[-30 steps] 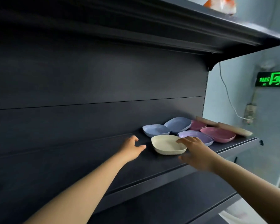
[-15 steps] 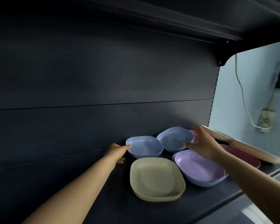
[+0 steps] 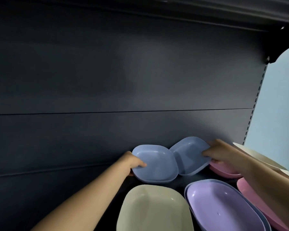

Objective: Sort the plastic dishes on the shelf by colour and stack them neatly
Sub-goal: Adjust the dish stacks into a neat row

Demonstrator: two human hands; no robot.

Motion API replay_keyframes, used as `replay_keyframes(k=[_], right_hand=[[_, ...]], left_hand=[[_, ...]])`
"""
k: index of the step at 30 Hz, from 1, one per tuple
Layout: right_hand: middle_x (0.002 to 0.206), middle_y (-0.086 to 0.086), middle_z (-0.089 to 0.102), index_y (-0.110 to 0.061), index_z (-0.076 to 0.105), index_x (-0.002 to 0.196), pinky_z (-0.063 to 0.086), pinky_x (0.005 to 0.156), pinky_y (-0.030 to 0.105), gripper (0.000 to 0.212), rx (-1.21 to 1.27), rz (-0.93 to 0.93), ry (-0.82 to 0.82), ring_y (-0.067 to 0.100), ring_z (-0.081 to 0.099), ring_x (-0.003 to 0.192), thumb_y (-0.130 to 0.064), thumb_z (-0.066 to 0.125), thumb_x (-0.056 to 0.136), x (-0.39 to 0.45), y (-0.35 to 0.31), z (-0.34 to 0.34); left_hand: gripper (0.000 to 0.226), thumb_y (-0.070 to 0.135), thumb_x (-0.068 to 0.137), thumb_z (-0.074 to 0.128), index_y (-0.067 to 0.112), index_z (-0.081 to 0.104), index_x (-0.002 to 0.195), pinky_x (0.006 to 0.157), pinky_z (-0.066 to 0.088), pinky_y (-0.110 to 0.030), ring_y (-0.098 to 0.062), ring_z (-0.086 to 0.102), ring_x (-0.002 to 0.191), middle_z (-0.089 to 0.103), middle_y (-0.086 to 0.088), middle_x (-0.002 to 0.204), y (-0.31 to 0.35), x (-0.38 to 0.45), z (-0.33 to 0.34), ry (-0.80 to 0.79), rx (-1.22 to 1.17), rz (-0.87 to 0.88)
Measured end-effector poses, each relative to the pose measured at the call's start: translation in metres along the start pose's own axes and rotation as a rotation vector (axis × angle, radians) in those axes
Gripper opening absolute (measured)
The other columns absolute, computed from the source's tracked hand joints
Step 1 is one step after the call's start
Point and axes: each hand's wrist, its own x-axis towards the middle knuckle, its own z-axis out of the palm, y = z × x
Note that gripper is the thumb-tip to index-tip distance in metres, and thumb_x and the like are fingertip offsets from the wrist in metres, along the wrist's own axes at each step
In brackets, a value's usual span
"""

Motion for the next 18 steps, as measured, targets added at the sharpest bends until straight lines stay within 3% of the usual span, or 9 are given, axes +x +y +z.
replay_keyframes(k=[3, 8, 10, 12, 15, 18], right_hand=[[0.028, 0.001, 0.039, 0.001, 0.05, 0.058, 0.023, 0.031, 0.014, 0.025, 0.065, -0.026, -0.036, 0.012, 0.035, 0.021, 0.01, 0.045, 0.081, 0.009, -0.008, 0.003], [0.024, 0.001, 0.037, 0.0, 0.046, 0.058, 0.021, 0.027, 0.011, 0.031, 0.152, -0.055, -0.015, 0.009, 0.031, 0.016, 0.013, 0.036, 0.085, 0.004, -0.022, 0.001], [0.032, 0.005, 0.04, 0.002, 0.049, 0.065, 0.023, 0.027, 0.012, 0.026, 0.257, -0.071, 0.002, 0.01, 0.033, 0.02, 0.013, 0.038, 0.086, -0.003, -0.03, 0.001], [0.051, 0.009, 0.045, 0.001, 0.052, 0.074, 0.029, 0.029, 0.016, 0.019, 0.422, -0.087, 0.001, 0.016, 0.039, 0.034, 0.011, 0.044, 0.087, -0.013, -0.046, 0.004], [0.07, 0.012, 0.049, -0.002, 0.053, 0.081, 0.038, 0.044, 0.026, 0.01, 0.626, -0.124, -0.051, 0.02, 0.043, 0.054, 0.002, 0.056, 0.09, -0.039, -0.085, 0.015], [0.077, 0.012, 0.053, -0.001, 0.053, 0.094, 0.043, 0.056, 0.03, 0.01, 0.747, -0.166, -0.096, 0.021, 0.048, 0.062, -0.003, 0.061, 0.089, -0.079, -0.133, 0.041]], left_hand=[[0.06, 0.023, 0.079, 0.074, 0.007, 0.044, 0.129, 0.074, 0.041, -0.026, -0.02, 0.048, 0.095, 0.052, -0.005, 0.115, -0.001, 0.001, 0.005, 0.073, 0.023, 0.009], [0.055, 0.018, 0.076, 0.077, 0.006, 0.049, 0.121, 0.086, 0.048, -0.035, -0.024, 0.054, 0.103, 0.056, -0.007, 0.114, -0.01, -0.011, -0.014, 0.141, -0.232, 0.006], [0.044, 0.013, 0.076, 0.076, 0.007, 0.053, 0.113, 0.087, 0.051, -0.039, -0.028, 0.058, 0.104, 0.059, -0.01, 0.114, -0.015, -0.021, -0.035, 0.187, -0.362, -0.011], [0.032, 0.005, 0.076, 0.073, 0.007, 0.056, 0.103, 0.078, 0.054, -0.04, -0.03, 0.061, 0.099, 0.063, -0.014, 0.111, -0.022, -0.035, -0.062, 0.214, -0.513, -0.032], [0.019, -0.006, 0.077, 0.065, 0.007, 0.058, 0.088, 0.073, 0.053, -0.038, -0.031, 0.061, 0.097, 0.063, -0.016, 0.109, -0.039, -0.065, -0.107, 0.257, -0.692, -0.012], [0.026, -0.011, 0.078, 0.06, 0.004, 0.057, 0.099, 0.073, 0.052, -0.038, -0.032, 0.06, 0.099, 0.061, -0.016, 0.112, -0.068, -0.1, -0.155, 0.348, -0.765, 0.041]])
